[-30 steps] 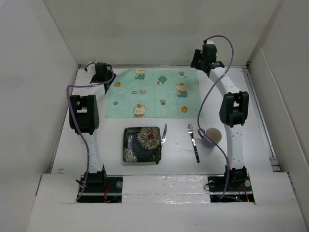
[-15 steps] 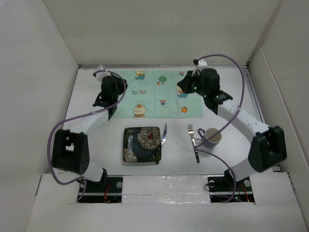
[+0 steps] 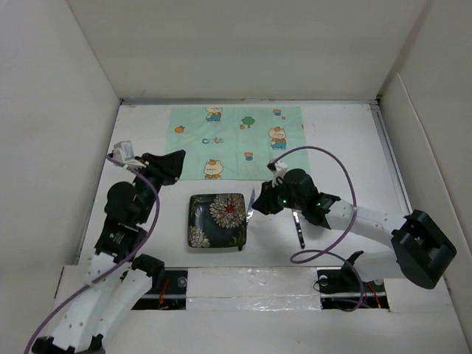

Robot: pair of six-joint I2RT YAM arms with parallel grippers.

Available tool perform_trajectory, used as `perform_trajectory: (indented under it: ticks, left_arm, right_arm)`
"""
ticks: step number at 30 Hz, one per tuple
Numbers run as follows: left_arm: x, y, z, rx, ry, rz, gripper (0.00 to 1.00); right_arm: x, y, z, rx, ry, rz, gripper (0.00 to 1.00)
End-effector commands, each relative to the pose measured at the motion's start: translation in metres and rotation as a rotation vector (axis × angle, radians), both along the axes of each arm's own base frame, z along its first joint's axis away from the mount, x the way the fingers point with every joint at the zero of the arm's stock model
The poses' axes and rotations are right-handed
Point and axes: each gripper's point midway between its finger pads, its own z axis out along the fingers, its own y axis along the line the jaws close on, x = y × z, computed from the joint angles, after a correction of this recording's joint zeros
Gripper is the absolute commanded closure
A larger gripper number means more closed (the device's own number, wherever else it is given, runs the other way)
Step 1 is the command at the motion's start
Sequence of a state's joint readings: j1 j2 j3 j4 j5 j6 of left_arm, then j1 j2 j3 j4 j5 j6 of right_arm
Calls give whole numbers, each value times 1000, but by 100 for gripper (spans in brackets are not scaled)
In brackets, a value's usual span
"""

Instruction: Set the dinner table for one person

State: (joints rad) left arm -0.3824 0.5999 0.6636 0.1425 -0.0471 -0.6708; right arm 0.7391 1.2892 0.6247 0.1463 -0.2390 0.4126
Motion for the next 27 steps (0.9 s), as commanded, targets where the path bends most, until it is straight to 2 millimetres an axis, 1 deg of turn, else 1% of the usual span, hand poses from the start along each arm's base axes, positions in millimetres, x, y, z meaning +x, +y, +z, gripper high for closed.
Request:
perform_trajectory:
  ticks: [1,2,3,4,6,7,8,9,10,11,12,14,17,18,20,21,24,25,27]
  left_arm:
    - [-27,12,1,139,1,-10,75]
    - [-31,15,5,164,-9,-10,73]
    - [-33,16,7,189,-12,-11,72]
    - [-37,21,8,217,-2,2,71]
    - [-38,29,7,269,-4,31,70]
    - [-36,36,4,280,1,66,69]
    - [-36,37,1,287,3,75,69]
    - [-35,38,-1,289,2,79,69]
    - [-35,35,-4,291,-4,64,68]
    - [-36,32,-3,289,-11,46,68]
    - [-35,32,-4,299,-11,46,68]
    - [-32,34,-5,303,-7,46,68]
    - [-33,29,-6,311,-11,18,68]
    - [-32,31,-5,310,-10,27,68]
    - [-33,32,-5,307,-16,28,68]
    - [-34,32,-5,307,-16,28,68]
    - [-35,32,-4,306,-25,28,68]
    - [-34,32,-5,307,-22,29,68]
    - [-34,32,-5,310,-18,27,68]
  right_arm:
    - [12,23,13,54,-42,-9,60]
    - [17,23,9,37,-33,-23,58]
    - [22,27,11,36,-37,-30,56]
    - [22,31,0,14,-18,-25,55]
    - [29,32,-6,-2,-11,-48,54]
    - [34,35,-4,-4,-15,-54,53]
    - [36,37,-14,-22,1,-54,53]
    - [37,40,-17,-25,10,-53,53]
    - [40,46,-14,-13,10,-44,53]
    - [41,47,-25,-29,32,-44,53]
    - [40,52,-26,-28,34,-39,53]
    - [42,55,-33,-27,47,-48,54]
    - [46,55,-41,-41,64,-68,55]
    - [46,55,-49,-54,75,-71,55]
    - [46,55,-54,-57,85,-78,57]
    - [44,55,-61,-60,101,-74,58]
    - [42,61,-61,-24,108,-54,62]
    - [41,62,-67,-26,123,-54,64]
    - [41,65,-69,-16,132,-46,65]
